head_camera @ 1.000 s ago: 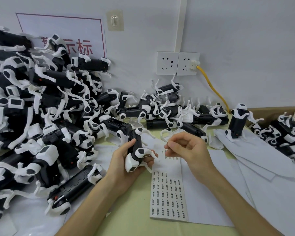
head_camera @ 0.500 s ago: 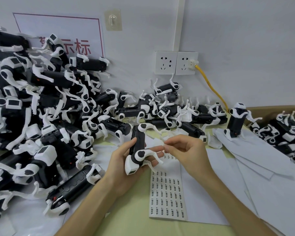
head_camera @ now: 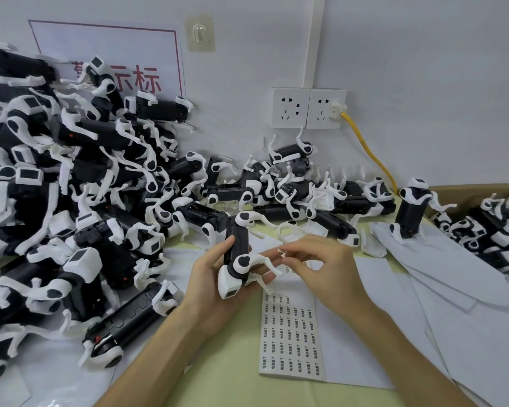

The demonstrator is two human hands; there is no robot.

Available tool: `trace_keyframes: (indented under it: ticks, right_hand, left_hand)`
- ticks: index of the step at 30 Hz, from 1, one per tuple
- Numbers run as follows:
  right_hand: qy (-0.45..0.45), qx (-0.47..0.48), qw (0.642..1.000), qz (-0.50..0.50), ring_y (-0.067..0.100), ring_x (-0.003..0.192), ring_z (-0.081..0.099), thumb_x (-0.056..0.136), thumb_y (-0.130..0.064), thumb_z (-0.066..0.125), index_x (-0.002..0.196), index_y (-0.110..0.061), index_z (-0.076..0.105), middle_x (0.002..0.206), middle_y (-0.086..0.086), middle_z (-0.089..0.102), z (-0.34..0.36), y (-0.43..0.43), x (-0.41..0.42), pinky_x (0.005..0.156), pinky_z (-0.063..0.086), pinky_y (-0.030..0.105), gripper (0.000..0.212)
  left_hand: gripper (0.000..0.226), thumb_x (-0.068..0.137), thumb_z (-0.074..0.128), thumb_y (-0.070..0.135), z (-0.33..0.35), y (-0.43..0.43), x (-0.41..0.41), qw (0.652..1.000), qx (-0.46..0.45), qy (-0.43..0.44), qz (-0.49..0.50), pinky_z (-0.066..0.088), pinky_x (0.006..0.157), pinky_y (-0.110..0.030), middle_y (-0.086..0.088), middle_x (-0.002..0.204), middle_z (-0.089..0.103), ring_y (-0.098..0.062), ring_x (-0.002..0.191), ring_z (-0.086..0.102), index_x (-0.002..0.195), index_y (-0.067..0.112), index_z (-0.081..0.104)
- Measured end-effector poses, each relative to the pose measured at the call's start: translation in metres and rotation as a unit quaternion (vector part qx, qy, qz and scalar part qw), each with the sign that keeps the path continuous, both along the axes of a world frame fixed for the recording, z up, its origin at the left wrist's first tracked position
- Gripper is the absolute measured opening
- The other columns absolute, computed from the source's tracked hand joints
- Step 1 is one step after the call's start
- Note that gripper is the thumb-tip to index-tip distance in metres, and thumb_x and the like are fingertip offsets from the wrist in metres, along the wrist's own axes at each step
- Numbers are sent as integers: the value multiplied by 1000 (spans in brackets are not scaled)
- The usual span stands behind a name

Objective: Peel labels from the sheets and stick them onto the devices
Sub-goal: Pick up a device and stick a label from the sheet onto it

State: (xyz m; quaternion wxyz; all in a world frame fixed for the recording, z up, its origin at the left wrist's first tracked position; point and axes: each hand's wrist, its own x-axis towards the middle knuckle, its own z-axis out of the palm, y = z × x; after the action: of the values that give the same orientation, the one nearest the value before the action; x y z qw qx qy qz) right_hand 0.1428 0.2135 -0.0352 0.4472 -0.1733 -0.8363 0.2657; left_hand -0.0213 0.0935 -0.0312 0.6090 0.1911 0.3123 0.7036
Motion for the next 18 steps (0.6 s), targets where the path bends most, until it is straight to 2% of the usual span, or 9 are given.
trace_keyframes:
  ticks: [2,5,7,9,11,12,14,16,18]
  right_hand:
    - [-8,33,999,-4,14,80,70,83,8,78,99,-6,81,86,2,75,-2,3,1,73,58,34,22]
    - [-14,80,997,-8,15,77,67,88,5,75,97,-7,80,85,1,72,-4,7,2,69,55,38,17]
    - [-20,105,994,-5,13,76,66,88,3,76,95,-8,79,86,0,71,-2,9,3,68,55,35,14]
    - [-33,124,992,2,10,75,65,87,1,78,92,-8,79,85,-2,69,0,12,5,68,55,31,11]
    - [-47,123,991,15,9,73,64,84,-1,81,88,-8,79,82,-2,68,3,14,7,67,55,29,8]
    - [-55,115,992,21,9,71,64,83,-2,83,86,-8,79,81,-2,67,4,15,9,67,55,29,7]
    - [-80,84,993,29,9,70,64,80,-6,86,81,-11,79,79,-5,67,6,15,11,68,56,28,8]
    - [-113,48,992,34,11,69,64,78,-10,88,76,-15,78,76,-8,66,7,16,13,68,55,28,11]
    - [-137,25,990,35,11,68,63,76,-11,89,72,-18,75,74,-8,65,6,17,14,67,54,31,16]
  left_hand:
    - [41,97,56,35,1,0,0,1000,-6,-5,1,63,89,-45,-37,129,64,-47,121,66,93,-1,77]
    - [43,97,56,37,0,0,-1,1000,-15,6,-8,57,101,-46,-37,134,61,-47,129,61,98,-1,77]
    - [43,96,55,38,-2,0,-1,999,-21,25,-10,45,114,-48,-35,134,62,-45,130,60,90,4,81]
    - [42,93,58,39,-2,-1,-1,997,-32,67,0,35,120,-49,-31,132,66,-42,131,61,96,5,82]
    - [48,89,63,42,-1,-1,1,993,-27,119,-3,49,113,-45,-27,129,69,-37,128,64,107,2,81]
    - [49,87,64,43,0,-1,2,990,-25,136,-5,57,101,-40,-25,126,71,-35,123,68,109,3,80]
    - [48,86,65,42,0,-2,4,984,-34,176,0,61,84,-30,-22,120,74,-29,110,74,111,3,80]
    - [57,84,69,41,-3,-2,4,976,-41,214,4,60,84,-30,-22,122,73,-33,112,72,124,0,71]
    - [55,81,71,37,-4,-2,5,969,-29,245,-3,59,87,-32,-22,123,73,-35,113,71,127,6,67]
